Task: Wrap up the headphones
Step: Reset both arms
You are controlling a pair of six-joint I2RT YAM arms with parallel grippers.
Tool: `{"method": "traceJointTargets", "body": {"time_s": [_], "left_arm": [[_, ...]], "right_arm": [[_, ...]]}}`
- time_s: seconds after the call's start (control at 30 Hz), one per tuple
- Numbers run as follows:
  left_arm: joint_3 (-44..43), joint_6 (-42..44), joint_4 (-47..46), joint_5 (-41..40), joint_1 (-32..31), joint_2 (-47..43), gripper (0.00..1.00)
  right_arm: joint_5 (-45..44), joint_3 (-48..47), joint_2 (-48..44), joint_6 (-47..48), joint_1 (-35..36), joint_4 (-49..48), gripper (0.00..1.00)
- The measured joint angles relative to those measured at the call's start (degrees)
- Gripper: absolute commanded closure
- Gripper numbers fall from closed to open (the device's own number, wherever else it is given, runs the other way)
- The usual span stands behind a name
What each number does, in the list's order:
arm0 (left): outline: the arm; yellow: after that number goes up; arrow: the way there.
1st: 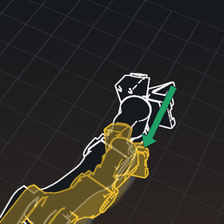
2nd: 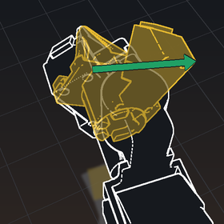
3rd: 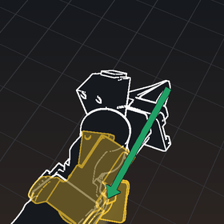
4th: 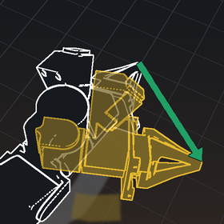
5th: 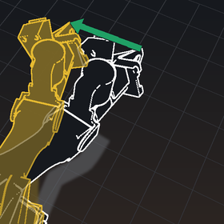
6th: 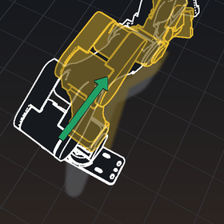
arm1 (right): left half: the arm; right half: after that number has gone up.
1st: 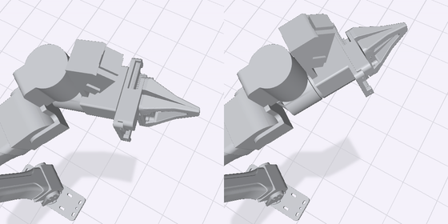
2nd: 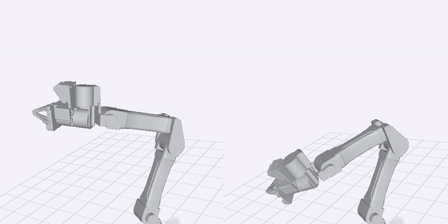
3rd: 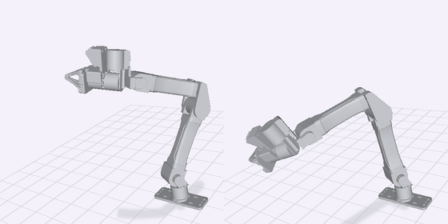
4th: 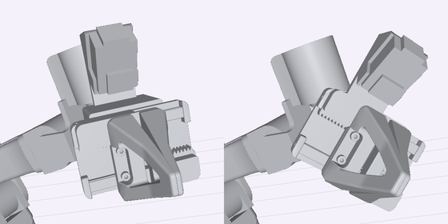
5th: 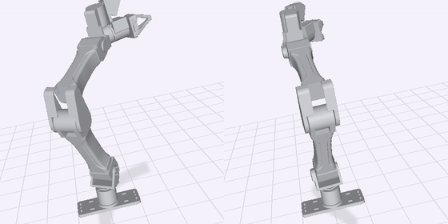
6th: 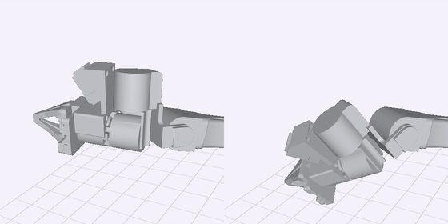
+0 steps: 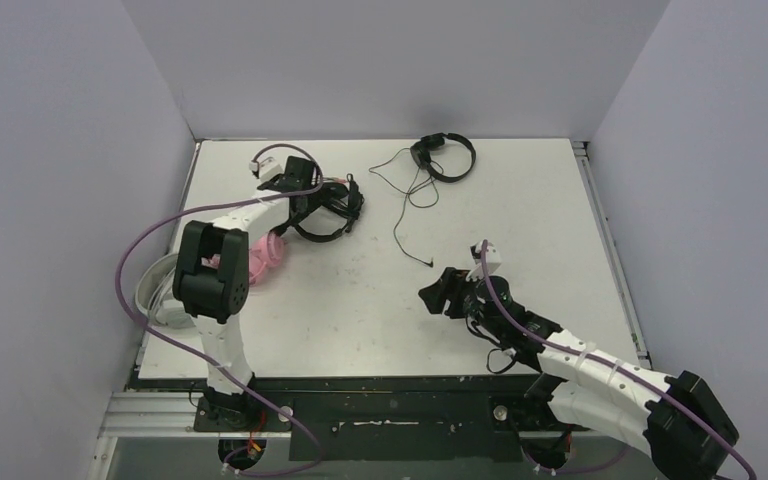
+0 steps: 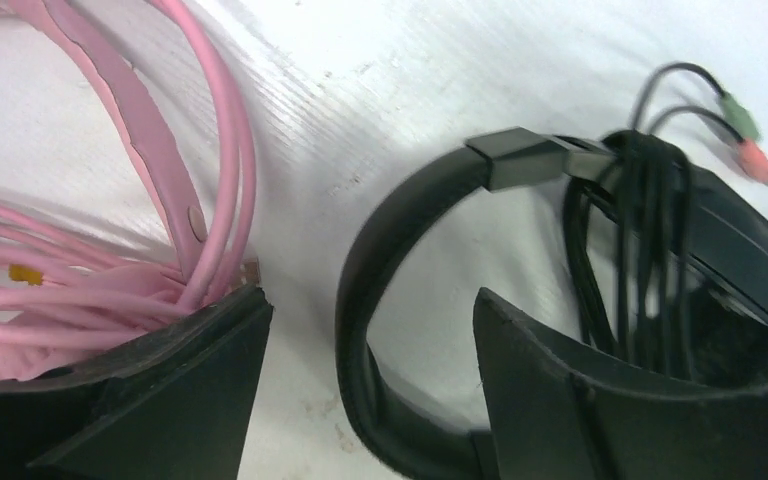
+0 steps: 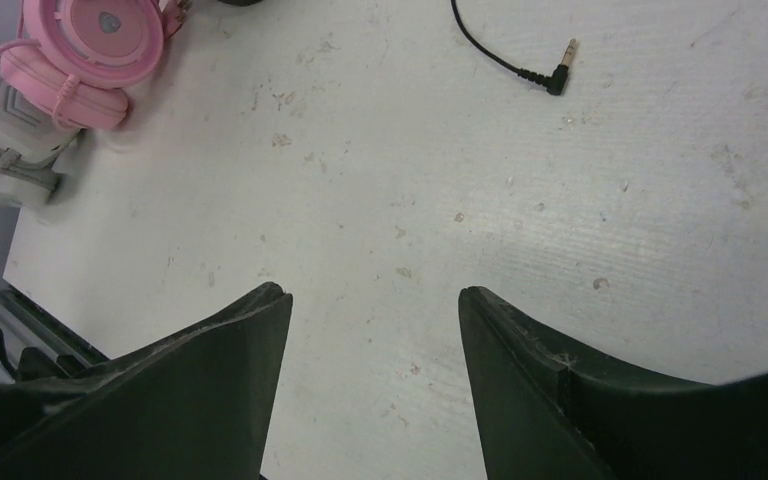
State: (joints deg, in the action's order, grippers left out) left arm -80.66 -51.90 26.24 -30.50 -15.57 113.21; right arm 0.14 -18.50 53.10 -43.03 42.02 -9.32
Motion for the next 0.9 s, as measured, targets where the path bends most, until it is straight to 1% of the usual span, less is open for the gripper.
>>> {"method": "traceJointTargets", "body": {"time_s": [0.07,0.1,0.17,0.2,0.23,0.3,0.43,0.53,0.63,0.7,0.77,0.8,0.9], "left_arm": [[-0.02,2.86,0.2,1.95,-0.15,-1.84,0.18],[-0.02,3.72,0.26,2.78,-0.28,-2.82,0.16],[0.09,6.23,0.55,4.72,-0.68,-5.81,0.12],[0.44,7.43,0.31,5.79,-0.92,-7.72,0.04],[1.07,8.66,0.07,6.86,-1.18,-9.88,0.03],[3.21,11.58,-0.72,8.96,-1.86,-14.99,0.03],[10.19,17.25,-3.98,12.46,-3.98,-26.08,0.03],[19.23,21.27,-8.22,15.58,-5.79,-35.89,0.03],[30.75,24.33,-15.02,17.79,-6.6,-45.72,0.03],[40.46,27.36,-20.63,19.5,-7.02,-53.51,0.03],[48.63,30.47,-25.09,20.65,-7.67,-60.41,0.03],[52.19,31.78,-27.56,20.76,-8.04,-63.28,0.03],[59.19,34.1,-33.2,19.63,-8.39,-68.43,0.03]], "right_arm": [[-0.92,-1.49,-0.11,1.55,0.0,1.36,0.29],[-1.53,-2.62,-0.26,2.62,0.0,2.27,0.24],[-2.78,-4.87,-0.76,4.92,0.0,3.56,0.1],[-3.39,-5.97,-1.09,6.19,0.0,4.0,0.04],[-4.0,-7.02,-1.38,7.58,0.0,4.31,0.01],[-5.14,-8.81,-1.92,10.49,0.0,4.81,0.0],[-7.54,-10.49,-3.06,15.34,0.0,5.49,0.0],[-9.77,-10.51,-4.09,17.86,-0.04,6.03,0.0],[-12.63,-10.38,-5.95,20.61,-0.04,5.64,0.0],[-14.93,-9.05,-7.89,23.1,-0.04,3.06,0.0],[-17.29,-6.29,-9.62,26.27,-0.04,-1.05,0.05],[-18.49,-4.52,-9.97,27.98,-0.07,-3.34,0.05],[-21.18,0.35,-9.25,33.09,-0.48,-9.57,0.03]]}}
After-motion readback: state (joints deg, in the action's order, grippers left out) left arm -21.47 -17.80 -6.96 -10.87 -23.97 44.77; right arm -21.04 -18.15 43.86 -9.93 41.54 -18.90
